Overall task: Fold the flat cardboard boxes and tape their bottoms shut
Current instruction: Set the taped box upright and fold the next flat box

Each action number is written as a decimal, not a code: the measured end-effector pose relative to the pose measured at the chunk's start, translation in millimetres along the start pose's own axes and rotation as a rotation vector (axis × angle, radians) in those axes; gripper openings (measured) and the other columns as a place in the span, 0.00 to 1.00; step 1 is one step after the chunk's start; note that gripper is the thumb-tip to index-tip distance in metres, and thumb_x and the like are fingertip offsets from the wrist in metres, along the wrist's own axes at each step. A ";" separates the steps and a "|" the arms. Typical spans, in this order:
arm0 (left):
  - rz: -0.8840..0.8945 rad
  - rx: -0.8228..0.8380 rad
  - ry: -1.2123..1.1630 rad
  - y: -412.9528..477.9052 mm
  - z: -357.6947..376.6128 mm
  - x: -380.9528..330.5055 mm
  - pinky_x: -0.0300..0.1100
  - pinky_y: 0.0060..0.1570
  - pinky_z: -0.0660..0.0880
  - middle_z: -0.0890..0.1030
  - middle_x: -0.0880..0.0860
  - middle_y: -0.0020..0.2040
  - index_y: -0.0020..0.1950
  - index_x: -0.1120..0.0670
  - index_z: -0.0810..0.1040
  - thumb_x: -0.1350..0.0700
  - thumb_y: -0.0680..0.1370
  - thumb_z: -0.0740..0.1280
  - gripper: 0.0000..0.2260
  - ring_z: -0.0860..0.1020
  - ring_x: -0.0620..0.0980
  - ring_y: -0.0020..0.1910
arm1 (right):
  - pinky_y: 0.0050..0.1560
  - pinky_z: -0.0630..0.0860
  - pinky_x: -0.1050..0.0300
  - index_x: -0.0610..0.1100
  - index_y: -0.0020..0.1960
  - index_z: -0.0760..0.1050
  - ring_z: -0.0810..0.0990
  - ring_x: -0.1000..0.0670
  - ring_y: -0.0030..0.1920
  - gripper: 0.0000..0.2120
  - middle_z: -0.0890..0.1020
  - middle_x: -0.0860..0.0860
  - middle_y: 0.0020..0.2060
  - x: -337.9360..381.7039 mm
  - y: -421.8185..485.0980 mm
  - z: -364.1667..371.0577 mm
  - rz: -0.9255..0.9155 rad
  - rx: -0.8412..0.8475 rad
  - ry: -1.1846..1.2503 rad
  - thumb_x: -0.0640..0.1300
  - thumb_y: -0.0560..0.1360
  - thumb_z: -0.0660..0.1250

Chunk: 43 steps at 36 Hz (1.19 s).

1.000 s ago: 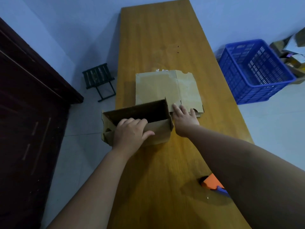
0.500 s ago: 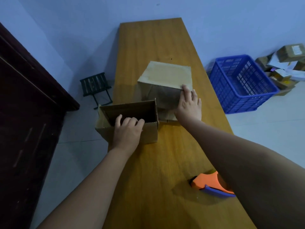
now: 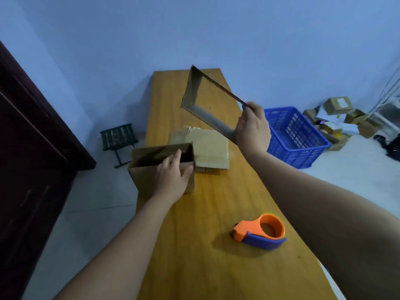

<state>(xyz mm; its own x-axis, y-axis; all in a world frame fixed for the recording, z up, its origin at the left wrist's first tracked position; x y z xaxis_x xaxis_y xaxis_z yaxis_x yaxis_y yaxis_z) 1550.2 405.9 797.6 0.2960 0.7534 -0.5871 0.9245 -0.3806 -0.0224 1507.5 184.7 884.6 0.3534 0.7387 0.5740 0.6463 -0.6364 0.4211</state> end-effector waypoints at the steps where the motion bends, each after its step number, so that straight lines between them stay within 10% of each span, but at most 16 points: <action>1: -0.010 -0.009 -0.090 -3.5 -6.2 -3.4 0.54 0.70 0.61 0.58 0.54 0.76 0.78 0.48 0.52 0.43 0.81 0.57 0.28 0.56 0.55 0.75 | 0.50 0.71 0.59 0.45 0.68 0.73 0.75 0.51 0.59 0.17 0.68 0.57 0.69 4.4 -3.7 -10.0 -0.001 -0.028 0.026 0.43 0.81 0.57; 9: 0.045 -0.286 -0.603 -44.3 -74.4 -23.6 0.37 0.61 0.60 0.62 0.49 0.76 0.78 0.48 0.55 0.42 0.81 0.50 0.26 0.63 0.48 0.73 | 0.69 0.67 0.53 0.47 0.63 0.79 0.73 0.50 0.65 0.20 0.77 0.53 0.65 18.2 -42.6 -77.7 0.001 -0.064 0.234 0.34 0.79 0.55; 18: 0.230 -0.340 -0.760 -99.8 -121.5 -25.8 0.14 0.49 0.57 0.62 0.44 0.75 0.76 0.46 0.59 0.38 0.75 0.45 0.30 0.60 0.35 0.68 | 0.62 0.75 0.52 0.49 0.58 0.82 0.79 0.52 0.60 0.21 0.80 0.54 0.62 34.3 -83.5 -100.9 -0.168 0.141 0.323 0.31 0.75 0.58; 31: -0.078 -0.264 -0.779 -131.1 -103.4 20.3 0.58 0.69 0.64 0.65 0.47 0.74 0.77 0.45 0.59 0.24 0.65 0.63 0.46 0.66 0.51 0.72 | 0.64 0.71 0.56 0.51 0.57 0.82 0.77 0.51 0.61 0.17 0.80 0.54 0.61 61.9 -153.4 -67.7 -0.411 0.579 0.006 0.35 0.77 0.62; 37: -0.290 -0.061 -0.655 -133.1 -60.6 54.4 0.47 0.56 0.73 0.72 0.52 0.68 0.76 0.52 0.61 0.62 0.78 0.64 0.27 0.73 0.55 0.63 | 0.65 0.72 0.55 0.51 0.62 0.78 0.75 0.51 0.64 0.18 0.77 0.54 0.65 53.0 -181.4 -40.1 -0.455 0.719 -0.188 0.36 0.79 0.58; 43: -0.275 -0.049 -0.483 -140.9 -39.8 69.9 0.55 0.58 0.76 0.70 0.54 0.70 0.76 0.47 0.60 0.69 0.77 0.60 0.31 0.74 0.58 0.62 | 0.64 0.72 0.56 0.52 0.63 0.78 0.74 0.51 0.65 0.18 0.75 0.55 0.67 11.8 -191.5 -22.8 -0.239 0.750 -0.173 0.37 0.80 0.58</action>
<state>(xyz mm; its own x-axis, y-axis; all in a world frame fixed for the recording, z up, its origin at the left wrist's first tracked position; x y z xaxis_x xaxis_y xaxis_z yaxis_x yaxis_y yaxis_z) 1450.1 533.5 792.0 -0.0910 0.4857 -0.8694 0.9657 -0.1701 -0.1961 1372.5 310.3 826.8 0.2079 0.8990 0.3854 0.9780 -0.1830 -0.1004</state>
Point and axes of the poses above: each hand's wrist, its own y-axis towards the middle knuckle, its own z-axis out of the palm, x = y × z, the point moved 6 cm from there along y, towards the middle knuckle
